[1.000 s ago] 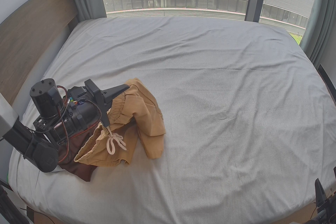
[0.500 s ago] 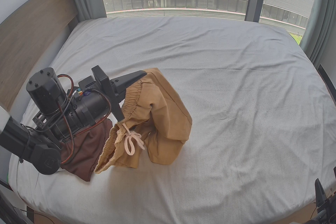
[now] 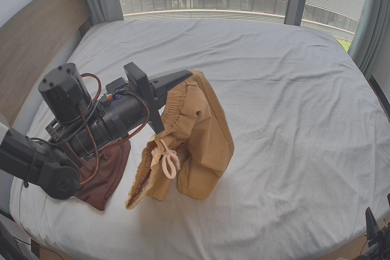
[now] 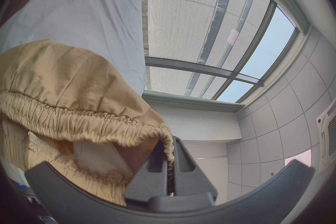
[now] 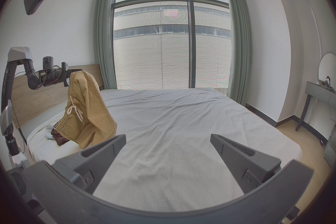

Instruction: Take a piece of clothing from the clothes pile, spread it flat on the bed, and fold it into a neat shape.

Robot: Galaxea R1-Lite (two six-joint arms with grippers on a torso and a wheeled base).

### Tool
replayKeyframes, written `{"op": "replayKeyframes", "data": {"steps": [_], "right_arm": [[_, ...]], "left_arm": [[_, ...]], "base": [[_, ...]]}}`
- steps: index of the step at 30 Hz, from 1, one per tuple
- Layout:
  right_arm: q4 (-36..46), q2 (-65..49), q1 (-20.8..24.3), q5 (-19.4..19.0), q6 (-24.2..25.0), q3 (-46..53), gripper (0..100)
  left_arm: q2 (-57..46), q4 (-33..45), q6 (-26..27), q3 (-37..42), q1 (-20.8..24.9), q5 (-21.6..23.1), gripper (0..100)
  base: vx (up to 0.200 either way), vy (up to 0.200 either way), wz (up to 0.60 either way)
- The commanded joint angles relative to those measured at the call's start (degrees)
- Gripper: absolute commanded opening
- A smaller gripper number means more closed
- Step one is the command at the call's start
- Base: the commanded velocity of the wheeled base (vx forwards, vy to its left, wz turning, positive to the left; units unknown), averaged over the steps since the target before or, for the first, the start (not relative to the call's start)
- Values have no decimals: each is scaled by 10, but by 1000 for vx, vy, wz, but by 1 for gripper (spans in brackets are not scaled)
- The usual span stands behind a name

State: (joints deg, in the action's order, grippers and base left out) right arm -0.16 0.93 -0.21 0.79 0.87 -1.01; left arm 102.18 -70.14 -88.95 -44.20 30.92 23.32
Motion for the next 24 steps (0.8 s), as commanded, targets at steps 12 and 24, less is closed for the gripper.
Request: {"op": "replayKeyframes", "data": {"steps": [12, 24], "right_arm": [[0, -9, 0, 0, 0, 10, 100], [0, -9, 0, 0, 0, 10, 100]], "left_arm": [[19, 81, -1, -92, 64, -24, 0], [65, 134, -2, -170, 108, -40, 0]], "base": [[0, 0, 0], [0, 0, 0]]}}
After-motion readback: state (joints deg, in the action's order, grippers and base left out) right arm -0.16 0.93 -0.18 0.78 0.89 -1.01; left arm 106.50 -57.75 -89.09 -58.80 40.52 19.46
